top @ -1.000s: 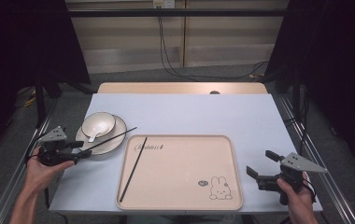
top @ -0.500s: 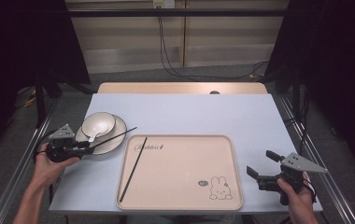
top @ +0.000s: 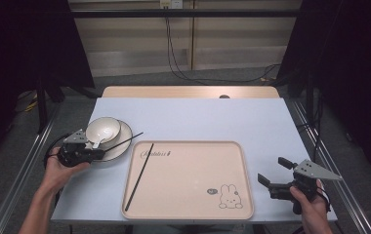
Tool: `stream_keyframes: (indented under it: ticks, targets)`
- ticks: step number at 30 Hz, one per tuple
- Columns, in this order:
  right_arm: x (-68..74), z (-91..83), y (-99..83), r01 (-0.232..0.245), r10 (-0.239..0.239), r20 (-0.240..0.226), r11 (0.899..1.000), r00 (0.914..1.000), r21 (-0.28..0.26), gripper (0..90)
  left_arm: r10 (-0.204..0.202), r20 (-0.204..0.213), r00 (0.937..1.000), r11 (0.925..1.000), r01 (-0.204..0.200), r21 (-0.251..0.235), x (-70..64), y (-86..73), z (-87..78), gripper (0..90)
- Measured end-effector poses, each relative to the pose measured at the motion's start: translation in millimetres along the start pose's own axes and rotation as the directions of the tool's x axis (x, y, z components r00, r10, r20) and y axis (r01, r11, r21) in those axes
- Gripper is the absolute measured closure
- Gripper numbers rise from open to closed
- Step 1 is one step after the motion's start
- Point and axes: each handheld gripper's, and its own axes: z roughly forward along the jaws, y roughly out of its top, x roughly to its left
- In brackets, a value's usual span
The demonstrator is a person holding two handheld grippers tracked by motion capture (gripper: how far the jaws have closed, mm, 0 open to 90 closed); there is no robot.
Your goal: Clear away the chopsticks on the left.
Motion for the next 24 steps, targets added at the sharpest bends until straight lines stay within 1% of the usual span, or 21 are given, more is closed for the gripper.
stream_keyframes:
  ticks: [2,5,6,7,8,9,10,11,12,13,14,16,17,19,20,21,22,24]
  targets:
    - [-0.5,0.0,-0.3,-0.001,0.001,0.002,1.000,1.0000,0.004,2.4,-0.008,0.004,1.0000,1.0000,0.008,0.002,-1.2,-0.2,-0.7,85.1]
    - [-0.4,0.0,-0.2,0.001,-0.001,0.003,1.000,1.0000,0.002,2.5,-0.003,0.007,1.0000,1.0000,0.003,0.005,-1.3,-0.3,-1.4,85.5]
    - [-0.2,0.0,-0.1,0.002,-0.002,0.002,1.000,1.0000,0.002,2.4,-0.003,0.014,0.9999,1.0000,0.003,0.007,-1.5,-0.5,-1.4,85.6]
    - [0.2,-0.3,0.0,0.000,0.000,0.001,1.000,1.0000,0.002,2.4,-0.005,0.004,1.0000,1.0000,0.005,0.003,-1.7,-0.4,-1.8,85.6]
    - [0.4,-0.3,0.0,-0.002,0.002,0.001,1.000,1.0000,0.003,2.5,-0.008,0.016,0.9998,1.0000,0.008,0.003,-1.4,-0.3,-2.7,85.7]
    - [0.0,-0.1,0.0,0.001,-0.001,0.002,1.000,1.0000,0.001,2.5,-0.019,0.020,0.9996,0.9998,0.019,-0.001,-2.0,-0.2,-3.2,85.7]
    - [-0.1,0.0,0.0,0.001,-0.001,0.002,1.000,1.0000,0.001,2.4,-0.019,0.020,0.9996,0.9998,0.019,-0.001,-2.0,-0.2,-3.2,85.7]
    - [-0.1,-0.1,0.0,0.001,-0.001,0.002,1.000,1.0000,0.001,2.5,-0.034,0.032,0.9989,0.9993,0.035,-0.013,-2.4,-0.4,-4.1,85.8]
    - [-0.1,0.0,0.0,0.001,-0.001,0.002,1.000,1.0000,0.001,2.5,-0.037,0.033,0.9988,0.9992,0.038,-0.010,-2.7,-0.3,-4.6,85.8]
    - [-0.1,0.1,0.0,0.001,-0.001,0.002,1.000,1.0000,0.001,2.5,-0.039,0.020,0.9990,0.9992,0.039,-0.008,-2.7,-0.1,-5.7,85.8]
    - [-0.1,0.1,0.0,0.002,-0.002,0.002,1.000,1.0000,0.002,2.4,-0.053,0.036,0.9980,0.9984,0.053,-0.017,-2.9,-0.6,-5.9,85.8]
    - [-0.1,0.1,0.0,0.002,-0.002,0.003,1.000,1.0000,0.003,2.5,-0.072,0.034,0.9968,0.9971,0.073,-0.020,-4.5,-0.4,-7.8,85.8]
    - [-0.1,0.0,0.0,0.002,-0.002,0.003,1.000,1.0000,0.003,2.4,-0.072,0.038,0.9967,0.9971,0.073,-0.023,-4.3,-0.4,-8.9,85.8]
    - [0.4,-0.2,0.1,-0.001,0.001,0.000,1.000,1.0000,0.001,2.5,-0.078,0.033,0.9964,0.9967,0.079,-0.020,-6.0,0.6,-12.2,85.8]
    - [0.6,-0.3,0.1,-0.001,0.001,0.001,1.000,1.0000,0.002,2.5,-0.089,0.040,0.9952,0.9954,0.090,-0.031,-7.4,0.9,-13.3,85.8]
    - [0.7,-0.3,0.2,0.000,0.000,0.000,1.000,1.0000,0.002,2.4,-0.091,0.038,0.9952,0.9953,0.092,-0.032,-8.8,1.4,-14.5,85.8]
    - [0.8,-0.2,0.3,0.000,0.000,0.000,1.000,1.0000,0.002,2.5,-0.090,0.049,0.9948,0.9952,0.091,-0.035,-9.4,1.9,-15.8,85.8]
    - [0.8,-0.2,0.4,0.001,-0.001,-0.002,1.000,1.0000,0.002,2.5,-0.093,0.048,0.9945,0.9949,0.094,-0.035,-10.4,2.4,-17.5,85.8]
